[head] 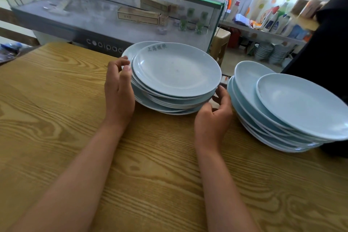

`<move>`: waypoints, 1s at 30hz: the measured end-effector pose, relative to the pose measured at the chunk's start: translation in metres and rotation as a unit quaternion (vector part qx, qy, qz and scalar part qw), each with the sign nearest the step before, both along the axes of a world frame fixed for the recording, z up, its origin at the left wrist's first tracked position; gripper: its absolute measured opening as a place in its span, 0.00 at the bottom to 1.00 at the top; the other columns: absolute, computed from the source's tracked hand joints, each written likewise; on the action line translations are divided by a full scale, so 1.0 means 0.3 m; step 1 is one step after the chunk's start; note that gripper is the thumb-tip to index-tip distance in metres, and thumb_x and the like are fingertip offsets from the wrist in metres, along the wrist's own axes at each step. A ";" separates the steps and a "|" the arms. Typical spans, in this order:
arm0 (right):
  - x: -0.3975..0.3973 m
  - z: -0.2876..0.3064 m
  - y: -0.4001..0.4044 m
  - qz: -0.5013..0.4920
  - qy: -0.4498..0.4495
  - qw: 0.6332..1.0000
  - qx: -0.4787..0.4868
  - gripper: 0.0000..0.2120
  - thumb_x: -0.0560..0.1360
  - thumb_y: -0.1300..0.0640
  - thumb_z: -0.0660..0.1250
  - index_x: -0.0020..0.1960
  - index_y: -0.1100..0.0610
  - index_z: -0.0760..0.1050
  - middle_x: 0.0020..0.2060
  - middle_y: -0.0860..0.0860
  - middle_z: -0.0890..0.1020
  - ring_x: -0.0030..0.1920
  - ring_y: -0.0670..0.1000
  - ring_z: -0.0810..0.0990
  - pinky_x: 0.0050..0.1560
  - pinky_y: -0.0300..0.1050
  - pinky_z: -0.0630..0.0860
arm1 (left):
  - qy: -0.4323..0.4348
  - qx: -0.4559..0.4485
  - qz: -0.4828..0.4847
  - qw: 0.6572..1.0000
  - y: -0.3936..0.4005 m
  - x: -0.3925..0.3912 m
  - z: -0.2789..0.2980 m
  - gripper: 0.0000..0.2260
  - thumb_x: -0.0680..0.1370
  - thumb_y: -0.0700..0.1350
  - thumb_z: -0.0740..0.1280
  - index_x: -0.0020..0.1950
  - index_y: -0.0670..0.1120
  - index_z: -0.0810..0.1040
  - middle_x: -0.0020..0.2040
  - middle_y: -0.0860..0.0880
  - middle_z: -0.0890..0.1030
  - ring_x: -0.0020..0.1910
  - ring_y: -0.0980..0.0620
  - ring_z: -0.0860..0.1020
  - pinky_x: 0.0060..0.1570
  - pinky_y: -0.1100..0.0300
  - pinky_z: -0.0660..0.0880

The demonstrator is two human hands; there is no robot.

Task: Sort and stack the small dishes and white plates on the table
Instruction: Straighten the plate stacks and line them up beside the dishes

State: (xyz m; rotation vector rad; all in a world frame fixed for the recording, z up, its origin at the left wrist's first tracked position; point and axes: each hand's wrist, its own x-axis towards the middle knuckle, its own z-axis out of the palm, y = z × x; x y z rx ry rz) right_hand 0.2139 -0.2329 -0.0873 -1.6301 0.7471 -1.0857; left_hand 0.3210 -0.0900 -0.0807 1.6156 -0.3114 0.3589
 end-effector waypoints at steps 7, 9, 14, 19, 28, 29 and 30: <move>0.006 -0.003 0.001 0.038 0.037 0.998 0.022 0.35 0.70 0.69 0.59 0.75 0.49 0.64 0.69 0.43 0.72 0.68 0.42 0.69 0.66 0.50 0.72 | 0.038 0.031 -0.006 0.999 -0.003 0.014 -0.006 0.22 0.83 0.50 0.51 0.78 0.47 0.58 0.76 0.51 0.63 0.70 0.61 0.62 0.66 0.70 0.62; -0.002 0.007 -0.001 0.058 0.028 0.997 0.038 0.36 0.69 0.71 0.58 0.74 0.49 0.65 0.63 0.40 0.76 0.59 0.37 0.75 0.59 0.43 0.77 | 0.045 0.042 -0.004 0.998 0.001 0.028 -0.014 0.21 0.84 0.48 0.50 0.77 0.46 0.60 0.75 0.51 0.64 0.69 0.63 0.62 0.57 0.81 0.60; -0.012 0.014 -0.012 0.047 -0.007 0.997 0.064 0.33 0.68 0.73 0.58 0.69 0.52 0.73 0.57 0.40 0.81 0.52 0.31 0.77 0.49 0.28 0.74 | 0.023 0.046 0.003 0.999 0.006 0.029 -0.015 0.17 0.82 0.45 0.50 0.59 0.47 0.78 0.52 0.56 0.80 0.52 0.65 0.75 0.45 0.72 0.69; -0.009 0.020 -0.005 0.032 -0.032 0.995 0.084 0.36 0.65 0.74 0.57 0.71 0.52 0.70 0.55 0.37 0.78 0.54 0.30 0.75 0.57 0.30 0.72 | 0.030 0.035 0.016 0.999 -0.001 0.023 -0.013 0.16 0.81 0.46 0.51 0.58 0.45 0.77 0.46 0.59 0.76 0.45 0.66 0.73 0.41 0.75 0.67; -0.016 0.032 0.003 0.053 -0.012 0.996 0.075 0.40 0.67 0.75 0.57 0.76 0.52 0.61 0.67 0.44 0.73 0.58 0.31 0.73 0.53 0.25 0.72 | 0.081 0.086 0.016 0.993 0.000 0.062 -0.037 0.22 0.84 0.49 0.49 0.73 0.41 0.66 0.72 0.46 0.69 0.68 0.56 0.66 0.56 0.82 0.61; -0.014 0.028 0.002 0.048 -0.014 0.996 0.074 0.39 0.67 0.75 0.57 0.75 0.52 0.64 0.65 0.44 0.75 0.61 0.36 0.74 0.56 0.29 0.73 | 0.078 0.081 0.011 0.994 0.001 0.066 -0.040 0.23 0.82 0.51 0.49 0.71 0.39 0.68 0.70 0.43 0.71 0.69 0.50 0.68 0.63 0.71 0.65; -0.011 0.023 -0.001 0.043 -0.017 0.996 0.075 0.37 0.66 0.75 0.57 0.73 0.52 0.67 0.62 0.44 0.78 0.60 0.39 0.76 0.56 0.32 0.75 | 0.082 0.075 0.006 0.994 0.003 0.066 -0.039 0.26 0.81 0.53 0.49 0.69 0.37 0.69 0.68 0.40 0.73 0.67 0.45 0.70 0.65 0.58 0.67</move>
